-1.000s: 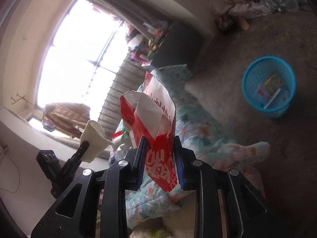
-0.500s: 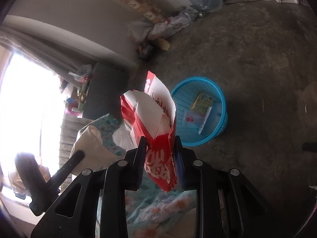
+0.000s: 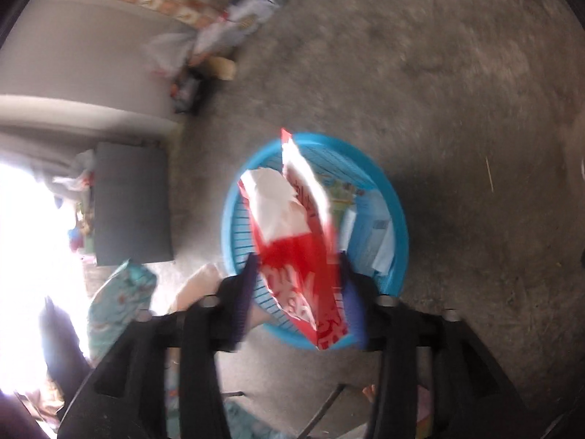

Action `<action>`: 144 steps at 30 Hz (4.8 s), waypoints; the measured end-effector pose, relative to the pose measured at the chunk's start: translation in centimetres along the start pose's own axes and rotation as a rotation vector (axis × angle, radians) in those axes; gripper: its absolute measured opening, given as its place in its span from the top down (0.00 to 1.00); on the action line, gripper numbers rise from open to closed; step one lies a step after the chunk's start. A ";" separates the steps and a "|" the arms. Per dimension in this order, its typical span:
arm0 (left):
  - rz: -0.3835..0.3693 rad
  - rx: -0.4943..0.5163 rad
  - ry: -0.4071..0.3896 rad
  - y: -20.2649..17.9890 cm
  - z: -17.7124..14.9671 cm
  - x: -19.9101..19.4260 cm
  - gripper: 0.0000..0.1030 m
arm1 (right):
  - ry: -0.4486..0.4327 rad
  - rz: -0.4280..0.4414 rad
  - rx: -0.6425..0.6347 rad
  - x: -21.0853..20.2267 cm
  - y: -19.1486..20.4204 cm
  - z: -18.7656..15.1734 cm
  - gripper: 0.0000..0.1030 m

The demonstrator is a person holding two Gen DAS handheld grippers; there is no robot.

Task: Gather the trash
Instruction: 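Open both tools to drop the bag and cloth into the wastebasket, then move both open tools back toward the bed, then grasp the clear Pepsi bottle around its label with the right tool, then grasp the green plastic bag with the left tool while the right holds the bottle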

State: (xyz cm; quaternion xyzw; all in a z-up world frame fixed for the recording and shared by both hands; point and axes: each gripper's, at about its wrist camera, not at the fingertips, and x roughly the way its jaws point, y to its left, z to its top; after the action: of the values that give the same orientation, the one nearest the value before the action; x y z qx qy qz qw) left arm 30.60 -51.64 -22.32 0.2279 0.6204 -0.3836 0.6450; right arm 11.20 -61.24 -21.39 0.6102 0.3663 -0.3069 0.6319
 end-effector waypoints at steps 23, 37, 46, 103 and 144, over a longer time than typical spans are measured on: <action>-0.051 0.059 -0.453 -3.2 -10.0 -24.1 0.24 | -0.109 0.021 -0.226 -13.1 0.0 -7.9 0.23; 0.028 -0.045 -0.747 3.4 -32.8 -38.9 0.11 | -0.060 0.085 -0.704 -19.5 9.7 -19.1 0.19; 0.177 -0.253 -0.755 10.6 -45.1 -39.0 0.11 | 0.046 0.131 -0.888 -19.6 14.1 -25.1 0.19; 0.269 -0.845 -0.693 28.5 -61.8 -34.6 0.11 | 0.222 -0.083 -2.193 -8.8 28.3 -58.0 0.40; 0.247 -0.267 -0.283 26.7 -25.0 -28.7 0.50 | 0.237 -0.033 -1.182 -12.6 18.2 -34.4 0.42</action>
State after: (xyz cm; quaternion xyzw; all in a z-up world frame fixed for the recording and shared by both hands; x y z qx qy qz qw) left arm 37.57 -10.19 -2.39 0.1586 0.5363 -0.2442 0.7922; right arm 16.52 -26.53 -0.42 0.1798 0.5521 0.0092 0.8141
